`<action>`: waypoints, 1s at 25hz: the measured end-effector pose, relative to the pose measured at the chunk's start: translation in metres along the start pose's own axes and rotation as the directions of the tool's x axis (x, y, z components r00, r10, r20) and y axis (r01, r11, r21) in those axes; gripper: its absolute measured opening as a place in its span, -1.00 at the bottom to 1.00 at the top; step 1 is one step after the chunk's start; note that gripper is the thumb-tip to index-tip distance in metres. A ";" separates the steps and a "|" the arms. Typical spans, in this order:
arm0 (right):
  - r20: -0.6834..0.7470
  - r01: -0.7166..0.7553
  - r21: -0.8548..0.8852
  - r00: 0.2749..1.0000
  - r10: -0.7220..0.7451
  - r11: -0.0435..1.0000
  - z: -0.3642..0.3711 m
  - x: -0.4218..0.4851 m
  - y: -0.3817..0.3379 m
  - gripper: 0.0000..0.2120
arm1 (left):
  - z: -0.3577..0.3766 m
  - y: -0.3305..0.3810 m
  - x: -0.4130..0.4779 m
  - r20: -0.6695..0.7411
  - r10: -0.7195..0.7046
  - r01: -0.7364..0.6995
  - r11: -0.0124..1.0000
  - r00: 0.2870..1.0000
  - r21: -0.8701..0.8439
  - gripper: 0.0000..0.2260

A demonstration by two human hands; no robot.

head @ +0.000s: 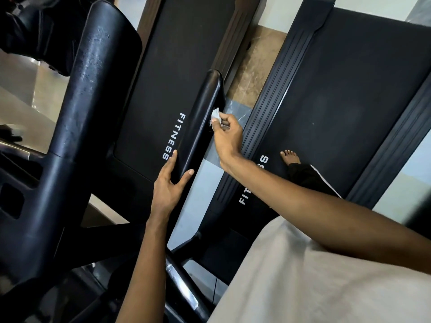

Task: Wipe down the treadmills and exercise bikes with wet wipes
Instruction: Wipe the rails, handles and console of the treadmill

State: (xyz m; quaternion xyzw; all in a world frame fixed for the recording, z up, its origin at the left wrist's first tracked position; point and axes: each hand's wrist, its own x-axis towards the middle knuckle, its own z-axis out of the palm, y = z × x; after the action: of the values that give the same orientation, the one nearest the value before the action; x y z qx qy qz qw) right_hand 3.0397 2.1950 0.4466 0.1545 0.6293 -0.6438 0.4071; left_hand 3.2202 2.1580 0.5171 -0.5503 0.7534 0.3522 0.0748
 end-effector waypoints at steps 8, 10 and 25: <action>-0.107 -0.006 -0.117 0.994 -0.007 0.993 0.002 0.004 -0.003 -0.94 | 0.003 -0.029 -0.017 -0.048 0.020 -0.022 0.999 0.999 -0.044 -0.40; 0.004 -0.004 -0.148 1.000 0.005 0.989 -0.001 -0.026 0.019 -0.93 | 0.002 -0.038 -0.025 -0.053 0.018 -0.020 0.999 0.998 -0.042 -0.40; 0.207 0.291 -0.400 0.953 -0.223 0.869 -0.016 -0.038 0.018 -0.94 | 0.019 -0.065 -0.034 -0.176 0.020 -0.046 0.988 0.984 -0.146 -0.42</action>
State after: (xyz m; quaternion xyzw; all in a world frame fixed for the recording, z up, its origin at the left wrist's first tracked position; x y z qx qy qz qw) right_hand 3.0715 2.2250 0.4590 -0.0734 0.7360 -0.5494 0.3887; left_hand 3.2849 2.1865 0.4907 -0.5702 0.7376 0.3596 -0.0386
